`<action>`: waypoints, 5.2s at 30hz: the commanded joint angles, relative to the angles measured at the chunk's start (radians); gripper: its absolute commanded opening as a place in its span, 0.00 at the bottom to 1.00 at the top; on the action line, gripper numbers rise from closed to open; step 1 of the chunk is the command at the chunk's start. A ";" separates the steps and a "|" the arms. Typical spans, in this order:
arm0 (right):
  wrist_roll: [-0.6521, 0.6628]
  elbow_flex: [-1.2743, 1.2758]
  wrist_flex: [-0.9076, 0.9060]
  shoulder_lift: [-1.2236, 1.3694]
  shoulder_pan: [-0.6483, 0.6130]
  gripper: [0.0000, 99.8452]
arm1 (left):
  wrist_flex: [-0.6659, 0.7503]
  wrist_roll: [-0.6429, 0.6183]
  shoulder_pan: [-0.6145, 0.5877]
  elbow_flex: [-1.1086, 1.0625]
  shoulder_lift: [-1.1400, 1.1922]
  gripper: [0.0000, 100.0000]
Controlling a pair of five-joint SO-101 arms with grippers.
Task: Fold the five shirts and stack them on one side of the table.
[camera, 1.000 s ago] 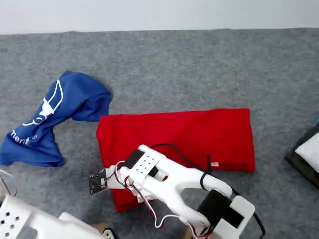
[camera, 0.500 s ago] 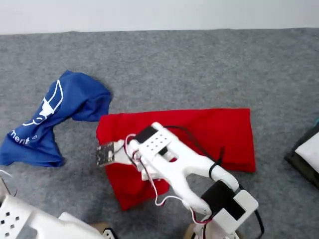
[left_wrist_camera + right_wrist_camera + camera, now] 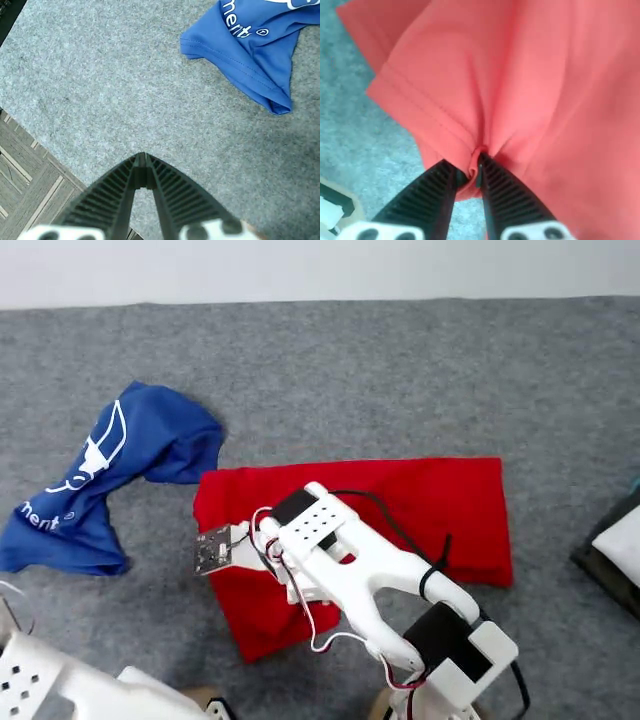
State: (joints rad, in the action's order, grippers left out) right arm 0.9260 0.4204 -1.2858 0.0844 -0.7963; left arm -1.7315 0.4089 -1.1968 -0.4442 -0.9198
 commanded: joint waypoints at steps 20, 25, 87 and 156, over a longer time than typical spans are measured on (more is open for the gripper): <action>-0.011 -0.689 -0.165 0.394 0.163 0.01 | -0.020 -0.006 -0.006 0.004 -0.014 0.00; -0.005 -0.704 -0.277 0.381 0.139 0.01 | -0.020 -0.006 -0.006 0.004 -0.014 0.00; -0.138 -1.030 -0.288 0.648 0.305 0.01 | -0.020 -0.006 -0.003 -0.062 -0.014 0.00; -0.222 -1.363 -0.455 0.776 0.073 0.07 | -0.005 -0.005 0.002 -0.067 -0.012 0.00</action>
State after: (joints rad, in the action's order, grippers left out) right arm 0.6912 -0.8408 -1.7354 0.8669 -0.7196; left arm -1.7315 0.4089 -1.1968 -0.5178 -0.9198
